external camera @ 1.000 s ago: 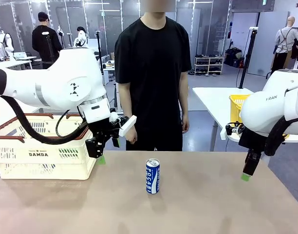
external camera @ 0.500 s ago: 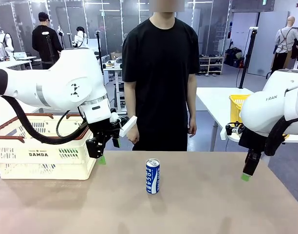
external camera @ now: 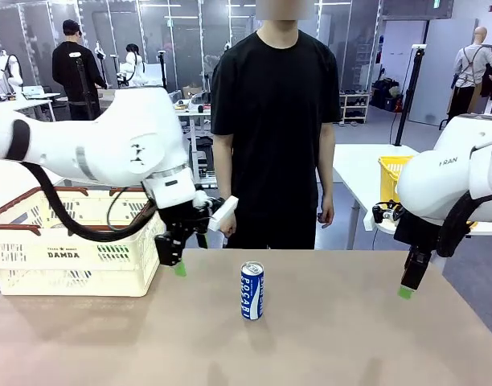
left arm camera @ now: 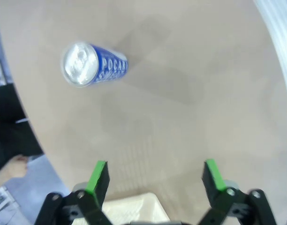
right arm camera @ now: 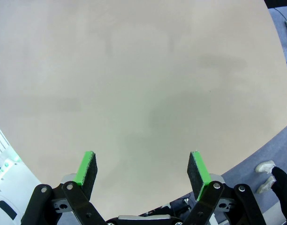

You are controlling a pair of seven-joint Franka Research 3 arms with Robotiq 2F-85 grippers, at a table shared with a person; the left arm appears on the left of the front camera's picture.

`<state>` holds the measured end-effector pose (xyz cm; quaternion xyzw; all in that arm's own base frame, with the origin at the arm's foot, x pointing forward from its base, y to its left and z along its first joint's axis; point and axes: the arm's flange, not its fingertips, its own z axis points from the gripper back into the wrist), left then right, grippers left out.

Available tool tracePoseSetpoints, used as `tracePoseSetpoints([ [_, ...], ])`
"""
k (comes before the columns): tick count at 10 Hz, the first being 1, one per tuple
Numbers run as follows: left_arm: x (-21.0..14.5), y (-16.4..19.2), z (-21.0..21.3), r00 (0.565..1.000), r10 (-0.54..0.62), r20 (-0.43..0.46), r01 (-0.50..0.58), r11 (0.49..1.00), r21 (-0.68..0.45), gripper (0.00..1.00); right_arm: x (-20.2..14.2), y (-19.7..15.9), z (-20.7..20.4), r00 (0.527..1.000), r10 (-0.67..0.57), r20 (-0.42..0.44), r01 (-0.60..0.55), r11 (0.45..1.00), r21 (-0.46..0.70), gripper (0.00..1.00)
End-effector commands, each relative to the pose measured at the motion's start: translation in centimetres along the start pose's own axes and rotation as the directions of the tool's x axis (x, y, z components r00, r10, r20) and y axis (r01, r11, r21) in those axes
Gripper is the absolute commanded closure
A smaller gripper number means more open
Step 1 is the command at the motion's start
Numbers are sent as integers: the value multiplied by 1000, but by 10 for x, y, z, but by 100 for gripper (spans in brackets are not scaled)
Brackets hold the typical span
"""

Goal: Place the drinks into the Shopping basket.
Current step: Pick up one drink and place it into the Shopping basket.

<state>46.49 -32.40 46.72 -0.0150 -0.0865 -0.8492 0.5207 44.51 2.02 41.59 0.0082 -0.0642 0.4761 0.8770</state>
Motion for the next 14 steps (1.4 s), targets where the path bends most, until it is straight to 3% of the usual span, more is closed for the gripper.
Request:
tracePoseSetpoints([
  [1, 32, 33, -8, 1000, 30, -8, -31, 999, -21, 0, -1, 0, 1, 1000, 1, -4, -1, 1000, 1, 3],
  [3, 59, 61, -18, 996, 69, -59, -71, 997, -33, 0, -1, 0, 1, 1000, 1, -4, -1, 1000, 1, 3],
  [7, 100, 90, -38, 995, 96, -26, -97, 994, -52, 0, -1, 0, 1, 1000, 1, -4, -1, 1000, 1, 3],
  [14, 102, 101, -54, 992, 79, -96, -86, 994, -72, 0, -1, 0, 1, 1000, 1, -4, -1, 1000, 1, 3],
])
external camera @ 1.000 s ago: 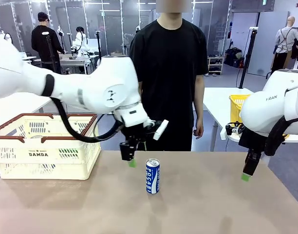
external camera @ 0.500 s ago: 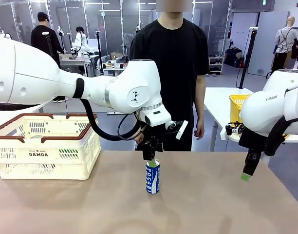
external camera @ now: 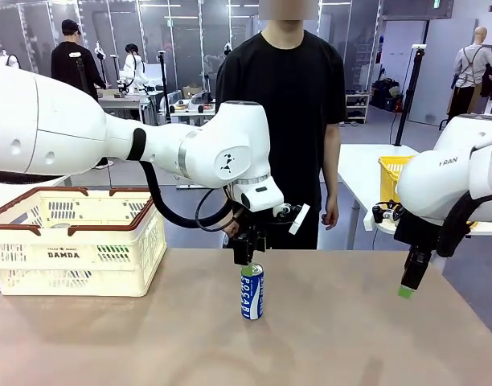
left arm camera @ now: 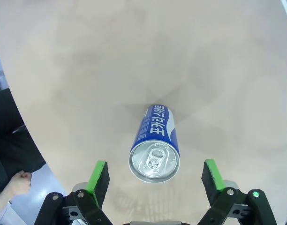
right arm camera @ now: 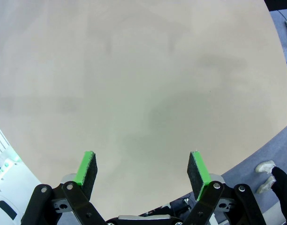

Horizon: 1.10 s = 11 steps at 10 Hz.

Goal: Place the drinks into the Shopping basket.
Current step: Pick up one drink and place it into the Shopping basket.

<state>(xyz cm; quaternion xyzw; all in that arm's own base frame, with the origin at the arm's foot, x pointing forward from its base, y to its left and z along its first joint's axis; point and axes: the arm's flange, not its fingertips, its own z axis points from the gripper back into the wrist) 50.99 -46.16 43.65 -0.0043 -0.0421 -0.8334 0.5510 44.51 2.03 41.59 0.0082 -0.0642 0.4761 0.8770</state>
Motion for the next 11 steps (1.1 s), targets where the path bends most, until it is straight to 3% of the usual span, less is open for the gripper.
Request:
tracePoseSetpoints([
  [1, 4, 5, -2, 1000, 14, -23, -14, 1000, -18, 0, -1, 0, 1, 1000, 1, -4, -1, 1000, 1, 3],
  [11, -4, 11, -53, 998, 37, -49, -42, 994, -101, 0, -1, 0, 1, 1000, 1, -4, -1, 1000, 1, 3],
])
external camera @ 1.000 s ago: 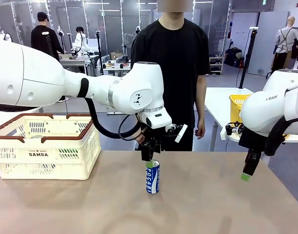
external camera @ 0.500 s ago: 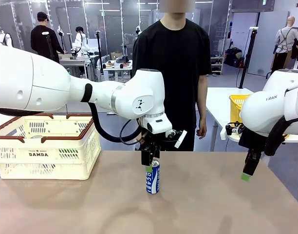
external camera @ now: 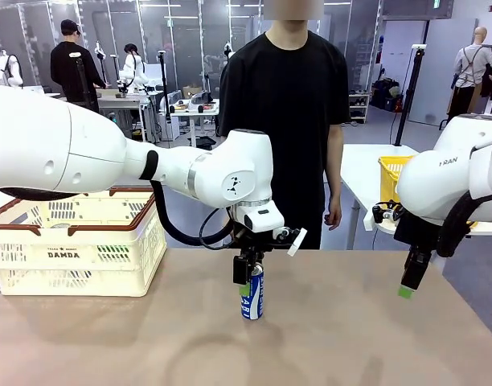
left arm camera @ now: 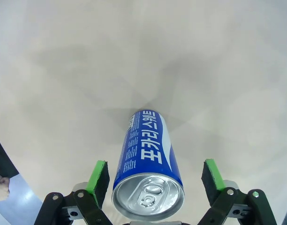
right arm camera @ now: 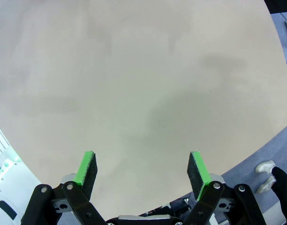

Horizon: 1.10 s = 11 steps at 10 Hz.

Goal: Place the drinks into the Shopping basket.
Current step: Pick up one drink and place it into the Shopping basket.

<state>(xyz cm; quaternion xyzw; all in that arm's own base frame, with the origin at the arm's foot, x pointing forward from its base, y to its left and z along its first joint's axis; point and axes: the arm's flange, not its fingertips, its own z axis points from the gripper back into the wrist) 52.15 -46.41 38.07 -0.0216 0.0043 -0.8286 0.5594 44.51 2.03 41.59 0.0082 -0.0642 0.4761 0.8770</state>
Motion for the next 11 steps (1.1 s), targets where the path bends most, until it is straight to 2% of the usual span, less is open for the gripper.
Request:
tracePoseSetpoints([
  [1, 0, 5, 0, 1000, 15, -27, -15, 1000, -9, 0, -1, 0, 1, 1000, 1, -4, -1, 1000, 1, 3],
  [3, -2, 5, -2, 1000, 13, -14, -13, 1000, -11, 0, -1, 0, 1, 1000, 1, -4, -1, 1000, 1, 3],
  [4, -4, 4, -3, 1000, -2, -15, 2, 1000, -14, 7, -1, 0, 1, 1000, 1, -4, -1, 1000, 1, 3],
  [5, -4, 5, -5, 1000, 7, -4, -7, 1000, -15, 20, -1, 0, 1, 1000, 1, -4, -1, 1000, 1, 3],
  [6, -5, 5, -6, 1000, 10, 18, -10, 1000, -16, 27, -1, 0, 1, 1000, 1, -4, -1, 1000, 1, 3],
  [7, -4, 5, -6, 1000, 9, 21, -9, 1000, -15, 40, -1, 0, 1, 1000, 1, -4, -1, 1000, 1, 3],
  [10, -3, 3, -5, 999, 12, 37, -11, 1000, -29, 67, -1, 0, 1, 1000, 1, -4, -1, 1000, 1, 3],
  [11, -3, 3, -4, 999, 7, 42, -6, 1000, -26, 58, -1, 0, 1, 1000, 1, -4, -1, 1000, 1, 3],
])
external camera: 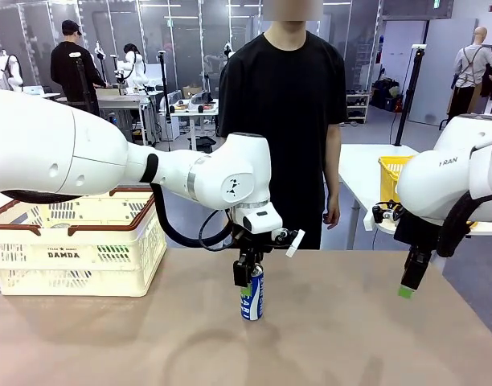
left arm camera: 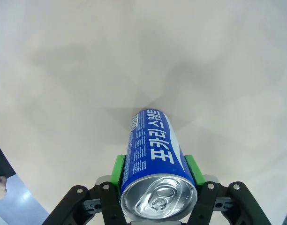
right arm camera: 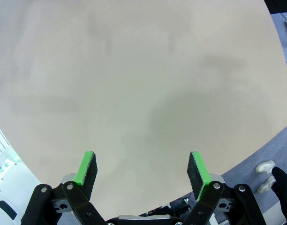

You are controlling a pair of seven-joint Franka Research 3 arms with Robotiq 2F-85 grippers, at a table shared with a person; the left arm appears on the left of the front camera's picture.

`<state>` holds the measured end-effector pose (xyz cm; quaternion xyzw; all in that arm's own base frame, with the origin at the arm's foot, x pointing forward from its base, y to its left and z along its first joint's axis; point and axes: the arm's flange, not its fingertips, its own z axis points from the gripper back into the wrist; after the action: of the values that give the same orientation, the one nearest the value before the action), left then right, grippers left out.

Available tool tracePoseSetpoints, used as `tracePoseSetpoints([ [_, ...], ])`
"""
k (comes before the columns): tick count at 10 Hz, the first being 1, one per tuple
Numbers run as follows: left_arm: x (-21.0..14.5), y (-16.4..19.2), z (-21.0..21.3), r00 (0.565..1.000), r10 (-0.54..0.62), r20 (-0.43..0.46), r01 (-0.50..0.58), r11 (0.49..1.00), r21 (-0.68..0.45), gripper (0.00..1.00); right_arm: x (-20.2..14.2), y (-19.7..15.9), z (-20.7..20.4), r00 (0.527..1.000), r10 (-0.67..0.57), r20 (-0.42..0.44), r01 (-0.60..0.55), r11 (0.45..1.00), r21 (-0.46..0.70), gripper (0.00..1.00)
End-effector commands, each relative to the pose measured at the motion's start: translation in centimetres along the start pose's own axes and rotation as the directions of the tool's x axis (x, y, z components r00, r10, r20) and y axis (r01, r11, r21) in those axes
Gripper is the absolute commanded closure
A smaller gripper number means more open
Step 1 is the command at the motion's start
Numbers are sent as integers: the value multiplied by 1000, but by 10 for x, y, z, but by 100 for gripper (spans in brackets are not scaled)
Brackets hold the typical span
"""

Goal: Place the drinks into the Shopping basket.
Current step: Pick up one drink and place it into the Shopping basket.

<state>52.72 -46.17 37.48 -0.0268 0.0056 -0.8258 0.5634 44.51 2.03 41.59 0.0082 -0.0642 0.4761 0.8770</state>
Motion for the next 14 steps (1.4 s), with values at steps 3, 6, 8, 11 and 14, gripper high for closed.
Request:
tracePoseSetpoints([
  [3, 7, -5, 10, 998, -12, 60, 13, 1000, -25, 78, -1, 0, 1, 1000, 1, -4, -1, 1000, 1, 3],
  [6, 8, -16, 63, 996, -76, 52, 74, 997, 33, 78, -1, 0, 1, 1000, 1, -4, -1, 1000, 1, 3],
  [8, 11, -28, 117, 992, -119, 40, 117, 992, 55, 78, -1, 0, 1, 1000, 1, -4, -1, 1000, 1, 3],
  [11, 16, -46, 190, 985, -159, 59, 153, 984, 94, 78, -1, 0, 1, 1000, 1, -4, -1, 1000, 1, 3],
  [14, 19, -54, 221, 985, -173, 25, 169, 978, 125, 78, -1, 0, 1, 1000, 1, -4, -1, 1000, 1, 3],
])
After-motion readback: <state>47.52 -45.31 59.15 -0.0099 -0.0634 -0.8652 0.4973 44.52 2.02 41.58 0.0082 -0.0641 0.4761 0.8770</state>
